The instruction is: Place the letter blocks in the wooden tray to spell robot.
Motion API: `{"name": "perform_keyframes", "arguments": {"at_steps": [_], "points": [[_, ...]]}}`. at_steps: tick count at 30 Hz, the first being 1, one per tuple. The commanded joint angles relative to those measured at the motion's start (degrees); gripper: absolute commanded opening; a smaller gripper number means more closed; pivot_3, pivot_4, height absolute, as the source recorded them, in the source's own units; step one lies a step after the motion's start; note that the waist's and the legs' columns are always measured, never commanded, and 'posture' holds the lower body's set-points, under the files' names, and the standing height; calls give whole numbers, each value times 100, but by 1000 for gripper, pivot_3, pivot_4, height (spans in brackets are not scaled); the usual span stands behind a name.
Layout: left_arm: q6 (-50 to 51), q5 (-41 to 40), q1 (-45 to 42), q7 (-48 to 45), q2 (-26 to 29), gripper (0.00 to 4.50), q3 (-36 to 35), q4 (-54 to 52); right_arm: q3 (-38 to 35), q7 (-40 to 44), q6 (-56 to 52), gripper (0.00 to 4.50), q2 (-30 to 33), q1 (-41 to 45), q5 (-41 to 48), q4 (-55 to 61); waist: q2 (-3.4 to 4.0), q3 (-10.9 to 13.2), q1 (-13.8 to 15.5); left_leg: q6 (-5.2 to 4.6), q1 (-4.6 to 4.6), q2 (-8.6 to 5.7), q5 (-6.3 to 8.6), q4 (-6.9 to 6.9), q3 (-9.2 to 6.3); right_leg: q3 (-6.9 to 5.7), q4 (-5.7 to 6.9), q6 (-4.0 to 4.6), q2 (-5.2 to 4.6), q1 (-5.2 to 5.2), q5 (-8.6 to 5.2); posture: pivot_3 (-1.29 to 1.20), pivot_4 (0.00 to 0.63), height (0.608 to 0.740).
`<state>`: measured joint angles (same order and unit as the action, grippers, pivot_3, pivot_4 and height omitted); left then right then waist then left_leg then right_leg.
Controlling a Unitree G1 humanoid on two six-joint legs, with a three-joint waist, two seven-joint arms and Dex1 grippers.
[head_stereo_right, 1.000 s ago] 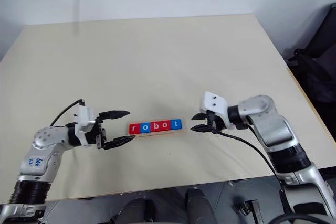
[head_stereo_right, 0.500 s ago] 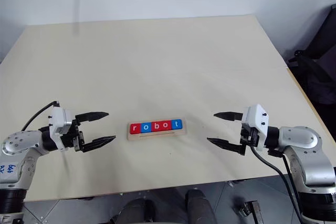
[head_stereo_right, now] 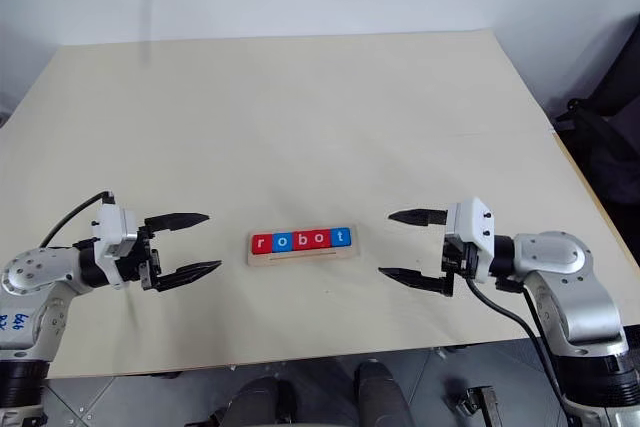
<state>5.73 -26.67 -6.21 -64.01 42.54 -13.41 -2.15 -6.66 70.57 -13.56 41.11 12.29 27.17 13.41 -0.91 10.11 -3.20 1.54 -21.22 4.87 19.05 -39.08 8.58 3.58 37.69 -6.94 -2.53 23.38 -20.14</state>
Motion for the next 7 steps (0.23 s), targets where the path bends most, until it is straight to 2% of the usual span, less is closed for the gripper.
{"name": "perform_keyframes", "arguments": {"at_steps": [1, 7], "points": [[96, -28, -81, 132, 36, 4500, -28, -247, 27, 2, 130, 4491, -13, 73, 73, -13, 0, 0, 1, 0, 0, 0, 0, 0, 0, 0, 0, 0, 0, 0, 0, 0, 150, 740], [43, 62, -107, 233, 34, 4500, -15, -288, 72, -31, 233, 4491, -6, 118, 46, -133, 0, 0, 1, 0, -1, 0, 0, 0, 1, 0, 0, 0, 0, 0, 0, 0, 150, 740]]}}
